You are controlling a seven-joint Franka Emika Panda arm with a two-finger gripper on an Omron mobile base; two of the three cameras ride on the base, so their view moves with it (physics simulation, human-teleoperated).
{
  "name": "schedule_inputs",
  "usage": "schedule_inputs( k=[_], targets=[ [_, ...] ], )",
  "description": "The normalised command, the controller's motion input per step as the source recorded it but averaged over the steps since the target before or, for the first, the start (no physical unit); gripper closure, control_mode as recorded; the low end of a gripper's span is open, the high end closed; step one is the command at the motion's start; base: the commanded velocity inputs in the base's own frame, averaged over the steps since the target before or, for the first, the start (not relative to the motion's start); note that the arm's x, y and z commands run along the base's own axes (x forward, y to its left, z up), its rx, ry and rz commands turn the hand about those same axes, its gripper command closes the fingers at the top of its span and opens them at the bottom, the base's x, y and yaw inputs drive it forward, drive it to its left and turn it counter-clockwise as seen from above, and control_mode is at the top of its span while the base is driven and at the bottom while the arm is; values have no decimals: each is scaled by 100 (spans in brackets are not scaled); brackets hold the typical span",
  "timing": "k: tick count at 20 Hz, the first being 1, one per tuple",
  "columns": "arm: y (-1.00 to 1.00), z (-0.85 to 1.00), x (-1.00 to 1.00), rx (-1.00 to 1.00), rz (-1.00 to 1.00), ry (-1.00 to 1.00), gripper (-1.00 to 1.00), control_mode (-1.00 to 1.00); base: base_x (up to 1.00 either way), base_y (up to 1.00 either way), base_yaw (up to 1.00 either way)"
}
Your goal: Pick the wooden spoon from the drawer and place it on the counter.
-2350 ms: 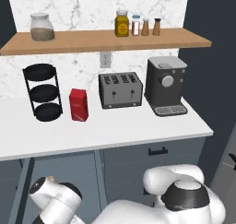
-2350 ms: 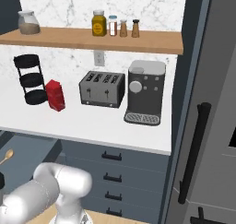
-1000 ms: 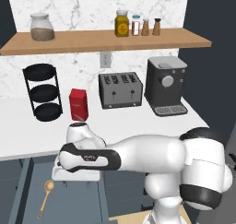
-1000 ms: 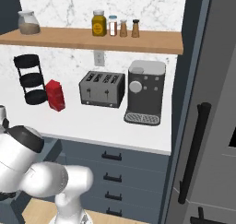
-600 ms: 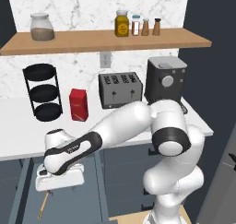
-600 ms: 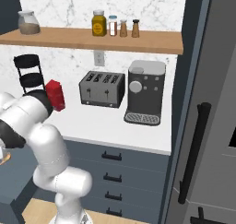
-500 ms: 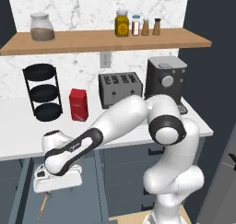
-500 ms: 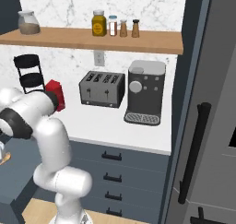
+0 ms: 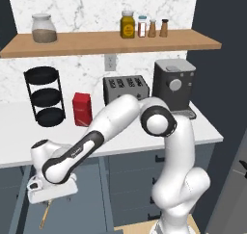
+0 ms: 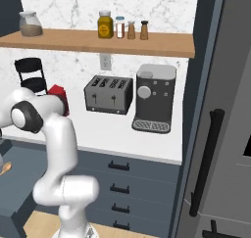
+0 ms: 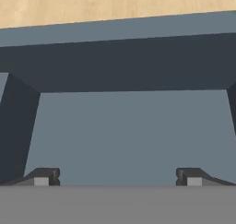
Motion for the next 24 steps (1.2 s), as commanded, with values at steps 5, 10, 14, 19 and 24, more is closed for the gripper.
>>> schedule_inputs(
  k=[5,10,14,19,24],
  targets=[
    [2,-9,22,-1,-2,0,-100,-100,0,0,0],
    [-6,-38,6,0,0,-1,-100,-100,0,0,0],
    [0,-43,0,0,0,-7,-100,-100,0,0,0],
    [0,-29,2,0,0,-7,-100,-100,0,0,0],
    [1,-24,25,0,-1,-5,-100,-100,0,0,0]
  ],
)
